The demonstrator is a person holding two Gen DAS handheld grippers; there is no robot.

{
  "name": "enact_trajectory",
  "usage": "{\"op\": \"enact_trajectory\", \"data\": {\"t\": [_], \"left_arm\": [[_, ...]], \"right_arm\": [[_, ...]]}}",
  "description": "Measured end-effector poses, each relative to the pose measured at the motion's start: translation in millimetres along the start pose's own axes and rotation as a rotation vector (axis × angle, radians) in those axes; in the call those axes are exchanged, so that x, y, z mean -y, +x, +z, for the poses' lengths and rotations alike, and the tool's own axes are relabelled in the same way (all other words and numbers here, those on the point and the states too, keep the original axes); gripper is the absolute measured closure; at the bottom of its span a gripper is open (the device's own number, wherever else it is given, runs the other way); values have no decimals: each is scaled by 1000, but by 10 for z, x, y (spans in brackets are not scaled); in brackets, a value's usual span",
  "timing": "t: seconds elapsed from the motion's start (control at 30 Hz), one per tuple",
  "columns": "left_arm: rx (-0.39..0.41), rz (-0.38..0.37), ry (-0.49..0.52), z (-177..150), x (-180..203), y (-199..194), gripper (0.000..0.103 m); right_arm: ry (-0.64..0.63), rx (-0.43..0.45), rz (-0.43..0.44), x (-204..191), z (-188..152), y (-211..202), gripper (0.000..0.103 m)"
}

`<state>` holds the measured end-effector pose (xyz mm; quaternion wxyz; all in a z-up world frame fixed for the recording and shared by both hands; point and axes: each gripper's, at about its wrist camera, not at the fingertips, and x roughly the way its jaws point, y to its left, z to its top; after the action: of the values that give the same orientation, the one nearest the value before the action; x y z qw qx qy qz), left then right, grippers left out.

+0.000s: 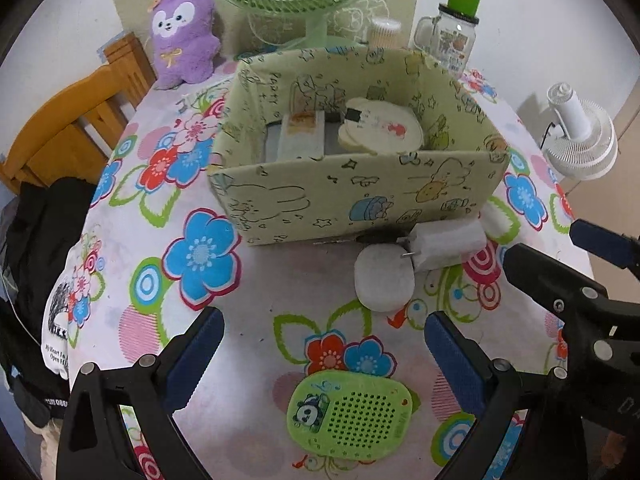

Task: Organize rigid objects
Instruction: 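Reach the left tool to the white Redmi earbud case and grasp it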

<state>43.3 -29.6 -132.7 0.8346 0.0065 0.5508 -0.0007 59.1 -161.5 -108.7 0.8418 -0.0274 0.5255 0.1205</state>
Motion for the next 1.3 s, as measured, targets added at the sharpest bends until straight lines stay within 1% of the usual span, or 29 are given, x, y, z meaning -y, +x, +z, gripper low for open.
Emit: {"op": "enact_trajectory", "data": {"t": [0.47, 0.77, 0.9, 1.03, 1.3], "left_arm": [[-36, -31, 14, 66, 140, 355, 2], [-48, -41, 30, 46, 234, 507, 3], [-56, -43, 40, 26, 265, 553, 7], [-63, -51, 52, 4, 307, 581, 8], [-66, -57, 65, 33, 404, 616, 19]], "right_arm": [[12, -52, -15, 76, -24, 316, 17], [39, -78, -22, 142, -64, 457, 17], [54, -89, -28, 175, -98, 509, 17], [69, -94, -31, 203, -119, 538, 17], [84, -92, -39, 242, -124, 544, 17]]}}
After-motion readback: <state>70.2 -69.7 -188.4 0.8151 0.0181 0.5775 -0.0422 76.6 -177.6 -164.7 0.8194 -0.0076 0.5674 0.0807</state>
